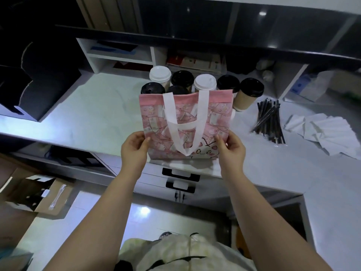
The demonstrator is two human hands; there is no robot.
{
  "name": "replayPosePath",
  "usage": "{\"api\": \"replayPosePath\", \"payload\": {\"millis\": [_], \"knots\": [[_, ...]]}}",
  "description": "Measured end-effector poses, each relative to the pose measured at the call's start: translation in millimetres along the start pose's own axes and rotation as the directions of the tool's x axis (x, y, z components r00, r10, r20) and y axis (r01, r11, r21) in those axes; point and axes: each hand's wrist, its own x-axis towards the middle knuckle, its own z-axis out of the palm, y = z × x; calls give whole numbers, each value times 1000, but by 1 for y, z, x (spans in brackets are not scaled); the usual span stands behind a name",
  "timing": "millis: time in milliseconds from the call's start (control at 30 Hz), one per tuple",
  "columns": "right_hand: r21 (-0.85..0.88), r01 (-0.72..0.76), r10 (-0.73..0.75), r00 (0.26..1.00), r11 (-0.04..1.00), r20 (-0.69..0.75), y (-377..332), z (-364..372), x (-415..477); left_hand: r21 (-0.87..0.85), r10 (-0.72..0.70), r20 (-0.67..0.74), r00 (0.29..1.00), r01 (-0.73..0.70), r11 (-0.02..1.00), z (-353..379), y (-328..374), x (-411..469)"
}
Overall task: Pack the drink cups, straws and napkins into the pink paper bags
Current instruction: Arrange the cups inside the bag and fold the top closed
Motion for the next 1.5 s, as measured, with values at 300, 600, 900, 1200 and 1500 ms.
{"api": "replayPosePath", "payload": {"millis": [300, 600, 900, 1200, 1500], "knots": [[-4, -99, 99, 992, 995, 82, 11, -18, -2, 14, -73, 25, 997, 72, 997, -1, -13, -8], [-58, -165, 171, 980, 985, 104, 23, -22, 2, -11, -84, -129, 988, 83, 996, 1, -14, -16], [34, -175, 176, 984, 984, -21, 18, -3, -13, -49, -86, -143, 986, 80, 996, -10, -8, -19], [200, -56, 107, 960, 978, -258, -10, 38, -69, -53, -15, 0, 1000, 15, 998, -51, 8, -13], [206, 144, -37, 893, 968, -449, -59, 40, -124, -122, 90, 205, 975, -66, 990, -47, 59, -15]]}}
